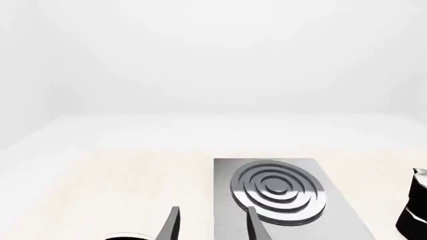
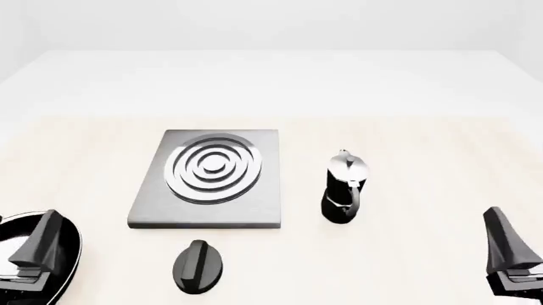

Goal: Turn on the stove and put the moka pot on it.

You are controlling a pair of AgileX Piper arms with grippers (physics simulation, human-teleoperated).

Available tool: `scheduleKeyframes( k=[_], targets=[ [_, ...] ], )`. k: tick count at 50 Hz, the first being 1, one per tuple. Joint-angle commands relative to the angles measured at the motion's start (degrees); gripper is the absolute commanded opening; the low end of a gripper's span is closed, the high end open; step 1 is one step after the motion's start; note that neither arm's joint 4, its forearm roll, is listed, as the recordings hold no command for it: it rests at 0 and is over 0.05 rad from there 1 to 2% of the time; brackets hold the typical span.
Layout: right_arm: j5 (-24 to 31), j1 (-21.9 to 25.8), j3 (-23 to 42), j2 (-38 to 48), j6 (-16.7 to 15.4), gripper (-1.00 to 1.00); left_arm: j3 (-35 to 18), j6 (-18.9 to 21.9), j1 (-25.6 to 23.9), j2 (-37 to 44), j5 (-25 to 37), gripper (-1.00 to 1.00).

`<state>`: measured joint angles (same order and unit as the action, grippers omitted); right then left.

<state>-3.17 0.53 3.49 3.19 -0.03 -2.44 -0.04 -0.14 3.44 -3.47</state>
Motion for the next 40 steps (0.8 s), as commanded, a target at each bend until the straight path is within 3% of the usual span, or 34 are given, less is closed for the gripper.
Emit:
scheduleKeyframes(
  k=[1, 18, 25, 30, 34, 40],
  targets=[
    [2.9, -0.15, -1.92, -2.77, 2.77, 1.0, 2.18, 0.02, 0.84, -0.37, -0.33, 1.0],
    [3.68, 1.06, -3.4, -3.18, 3.95, 1.0, 1.44, -0.46, -0.75, 5.99, -6.42, 1.0],
    [3.83, 1.59, -3.21, -3.18, 3.96, 1.0, -1.38, 2.04, -3.11, 13.27, -8.79, 1.0],
    [3.96, 1.66, -3.31, -3.18, 3.83, 1.0, -4.88, 1.78, -5.13, 25.84, -11.67, 1.0],
    [4.09, 1.72, -3.31, -3.18, 3.82, 1.0, -8.34, 4.06, -6.53, 27.68, -8.02, 1.0],
    [4.27, 1.66, -3.4, -3.18, 3.65, 1.0, -15.57, 3.0, -9.39, 31.94, -0.04, 1.0]
  ],
)
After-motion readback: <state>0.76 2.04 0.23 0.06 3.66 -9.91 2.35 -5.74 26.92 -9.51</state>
